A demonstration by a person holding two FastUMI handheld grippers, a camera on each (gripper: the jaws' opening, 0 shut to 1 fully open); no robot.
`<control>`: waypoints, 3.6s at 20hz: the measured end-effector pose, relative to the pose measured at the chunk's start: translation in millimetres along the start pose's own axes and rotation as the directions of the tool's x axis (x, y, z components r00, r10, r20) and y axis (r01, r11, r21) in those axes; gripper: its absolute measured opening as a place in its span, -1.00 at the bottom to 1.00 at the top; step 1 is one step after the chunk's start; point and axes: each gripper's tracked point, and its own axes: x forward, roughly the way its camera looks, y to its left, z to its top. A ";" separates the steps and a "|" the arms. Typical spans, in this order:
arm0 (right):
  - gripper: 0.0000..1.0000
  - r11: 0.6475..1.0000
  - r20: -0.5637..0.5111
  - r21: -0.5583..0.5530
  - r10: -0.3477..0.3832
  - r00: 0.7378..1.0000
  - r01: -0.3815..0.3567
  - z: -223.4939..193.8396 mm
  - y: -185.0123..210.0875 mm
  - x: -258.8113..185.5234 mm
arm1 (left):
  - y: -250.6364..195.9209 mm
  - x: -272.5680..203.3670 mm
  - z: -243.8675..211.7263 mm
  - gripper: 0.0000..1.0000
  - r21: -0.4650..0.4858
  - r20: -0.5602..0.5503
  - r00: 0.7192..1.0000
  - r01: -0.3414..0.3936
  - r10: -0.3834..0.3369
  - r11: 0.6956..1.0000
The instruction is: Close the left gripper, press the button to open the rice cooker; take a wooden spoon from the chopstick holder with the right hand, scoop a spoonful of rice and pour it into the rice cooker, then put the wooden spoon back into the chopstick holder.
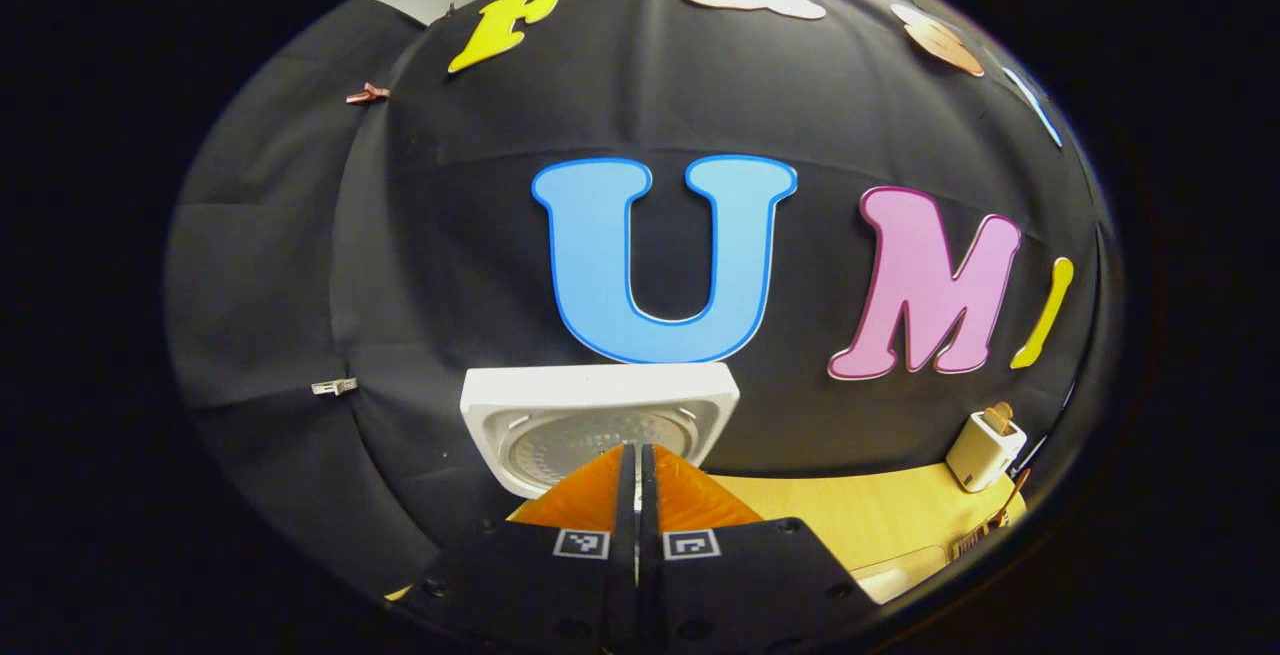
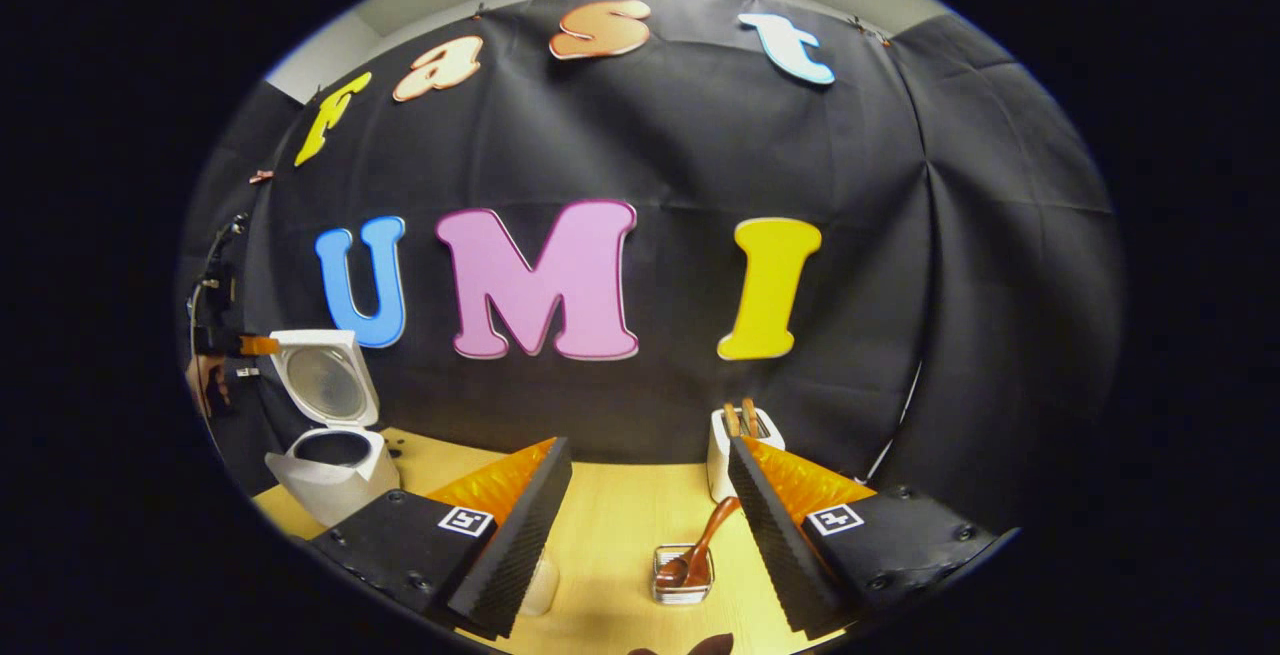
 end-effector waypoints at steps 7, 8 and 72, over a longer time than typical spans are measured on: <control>0.97 0.990 -0.146 0.143 0.040 0.988 -0.019 -86.8 -29.1 66.6 | -16.9 -42.8 -14.3 0.15 0.030 -0.018 1.000 0.015 -0.015 0.999; 0.97 0.986 -0.173 0.167 0.045 0.984 -0.015 -99.3 -32.8 77.0 | -16.4 -48.6 -19.1 0.39 0.044 -0.026 1.000 0.005 -0.004 0.999; -0.59 0.936 -0.323 0.177 0.348 0.880 -0.306 -169.0 232.2 131.1 | 67.2 -88.0 -84.6 0.73 0.002 -0.164 0.986 -0.028 0.028 1.000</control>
